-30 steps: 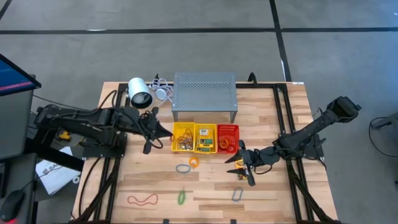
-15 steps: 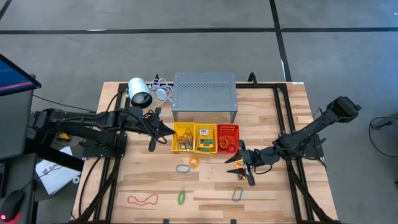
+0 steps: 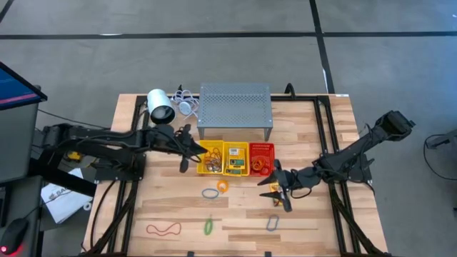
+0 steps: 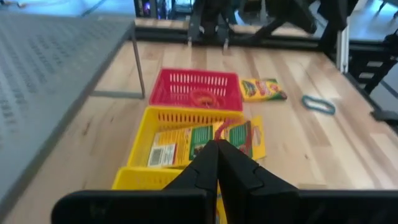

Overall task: Pick & Place Office Desk Supplies
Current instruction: Put the red rubber band into the left yellow basket

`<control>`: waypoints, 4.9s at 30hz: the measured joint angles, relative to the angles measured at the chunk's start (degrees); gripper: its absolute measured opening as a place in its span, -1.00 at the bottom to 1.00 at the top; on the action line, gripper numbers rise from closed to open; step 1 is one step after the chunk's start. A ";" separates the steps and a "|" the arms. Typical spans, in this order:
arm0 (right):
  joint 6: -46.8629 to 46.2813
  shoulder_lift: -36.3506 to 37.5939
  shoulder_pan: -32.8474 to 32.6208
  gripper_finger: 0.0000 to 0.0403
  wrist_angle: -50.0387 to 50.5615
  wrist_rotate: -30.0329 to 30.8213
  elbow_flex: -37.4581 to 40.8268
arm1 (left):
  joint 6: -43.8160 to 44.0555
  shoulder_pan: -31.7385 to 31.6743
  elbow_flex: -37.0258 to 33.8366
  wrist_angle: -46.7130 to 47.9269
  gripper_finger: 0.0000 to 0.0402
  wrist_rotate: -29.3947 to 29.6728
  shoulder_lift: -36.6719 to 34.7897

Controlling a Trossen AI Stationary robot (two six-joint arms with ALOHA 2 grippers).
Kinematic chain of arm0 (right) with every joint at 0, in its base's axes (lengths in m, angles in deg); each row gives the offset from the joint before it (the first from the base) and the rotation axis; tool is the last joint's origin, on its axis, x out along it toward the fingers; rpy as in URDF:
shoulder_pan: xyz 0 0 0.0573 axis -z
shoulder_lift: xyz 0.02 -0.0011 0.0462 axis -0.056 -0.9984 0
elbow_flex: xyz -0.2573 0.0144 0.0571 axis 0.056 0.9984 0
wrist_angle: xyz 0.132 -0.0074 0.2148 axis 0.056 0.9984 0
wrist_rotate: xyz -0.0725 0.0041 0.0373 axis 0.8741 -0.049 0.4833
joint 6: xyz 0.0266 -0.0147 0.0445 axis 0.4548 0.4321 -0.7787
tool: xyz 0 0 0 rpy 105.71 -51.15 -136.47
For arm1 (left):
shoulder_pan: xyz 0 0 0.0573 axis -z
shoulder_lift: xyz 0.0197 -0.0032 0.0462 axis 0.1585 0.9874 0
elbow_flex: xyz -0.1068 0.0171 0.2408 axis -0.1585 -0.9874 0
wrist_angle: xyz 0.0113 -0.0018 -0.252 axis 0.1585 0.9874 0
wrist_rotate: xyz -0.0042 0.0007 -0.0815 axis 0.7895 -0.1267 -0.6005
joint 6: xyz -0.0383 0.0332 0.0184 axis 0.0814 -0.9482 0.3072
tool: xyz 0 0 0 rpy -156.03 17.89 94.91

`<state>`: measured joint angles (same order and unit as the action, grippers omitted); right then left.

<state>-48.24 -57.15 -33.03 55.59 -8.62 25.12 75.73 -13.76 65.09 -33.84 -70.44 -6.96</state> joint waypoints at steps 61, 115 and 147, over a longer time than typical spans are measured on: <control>-1.03 0.00 0.06 -0.13 0.26 -0.01 0.00 | 5.38 -3.95 0.15 -2.93 -0.06 0.85 18.12; 3.46 -7.18 5.25 -0.13 -20.74 -3.47 0.57 | 13.05 44.54 10.40 30.07 -0.10 8.34 16.66; 2.97 -36.46 0.21 -0.13 -38.98 -3.66 -17.75 | 17.62 51.41 22.10 34.47 -0.10 3.43 34.46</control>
<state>-45.27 -93.61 -32.81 16.60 -12.29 7.38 93.35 37.65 87.18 0.63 -67.01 27.49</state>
